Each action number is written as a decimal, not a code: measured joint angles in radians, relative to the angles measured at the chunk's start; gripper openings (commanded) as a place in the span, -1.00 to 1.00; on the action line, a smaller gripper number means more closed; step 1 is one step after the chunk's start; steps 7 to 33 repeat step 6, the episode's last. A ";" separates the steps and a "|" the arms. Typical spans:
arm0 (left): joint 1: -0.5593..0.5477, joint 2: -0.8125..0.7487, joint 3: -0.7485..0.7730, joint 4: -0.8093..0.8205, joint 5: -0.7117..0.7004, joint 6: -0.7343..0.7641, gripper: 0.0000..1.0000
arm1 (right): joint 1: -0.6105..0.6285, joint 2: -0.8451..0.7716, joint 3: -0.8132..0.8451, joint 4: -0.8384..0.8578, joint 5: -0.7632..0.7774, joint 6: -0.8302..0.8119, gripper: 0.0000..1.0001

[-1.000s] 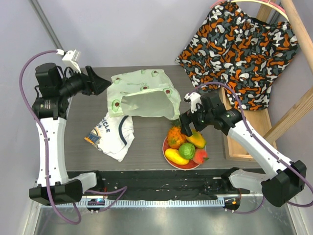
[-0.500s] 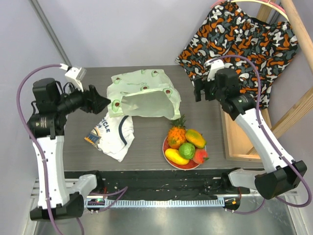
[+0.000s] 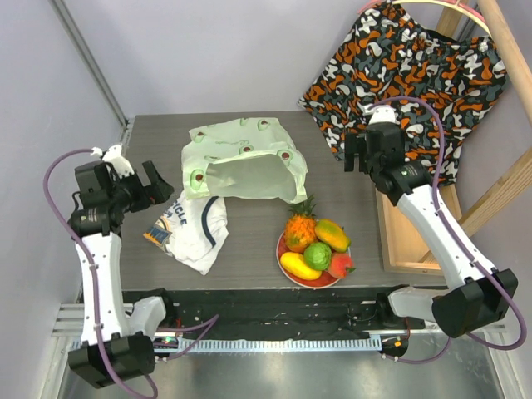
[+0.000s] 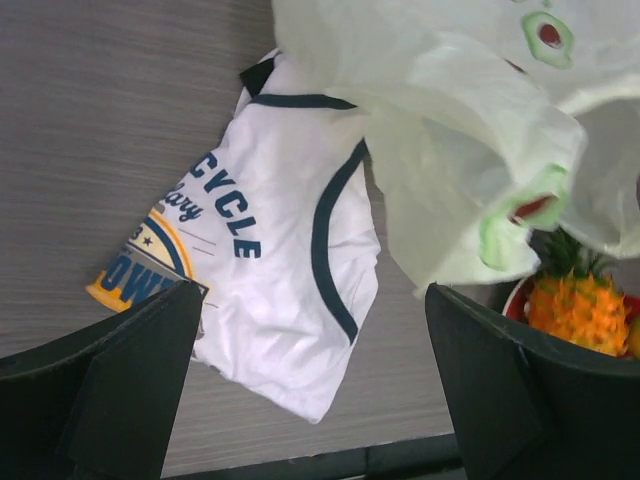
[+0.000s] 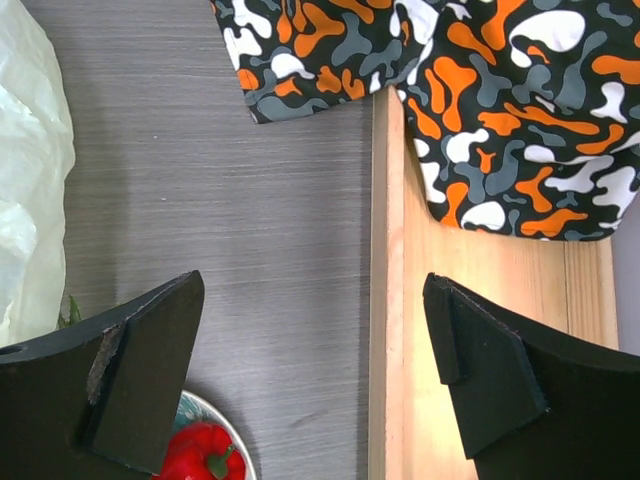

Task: Take the fake fruits out of the plastic bag
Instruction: Reset both arms

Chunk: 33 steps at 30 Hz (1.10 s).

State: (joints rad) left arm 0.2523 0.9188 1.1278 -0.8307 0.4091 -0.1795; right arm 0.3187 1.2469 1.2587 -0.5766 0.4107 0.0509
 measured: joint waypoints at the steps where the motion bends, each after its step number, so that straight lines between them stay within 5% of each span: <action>1: 0.014 0.017 -0.030 0.027 -0.004 -0.029 1.00 | 0.000 0.000 -0.003 0.005 -0.001 -0.001 0.99; 6: 0.036 0.093 -0.140 0.111 -0.016 -0.130 0.99 | 0.000 0.036 -0.015 0.069 -0.028 -0.007 1.00; 33: 0.036 0.093 -0.140 0.111 -0.016 -0.130 0.99 | 0.000 0.036 -0.015 0.069 -0.028 -0.007 1.00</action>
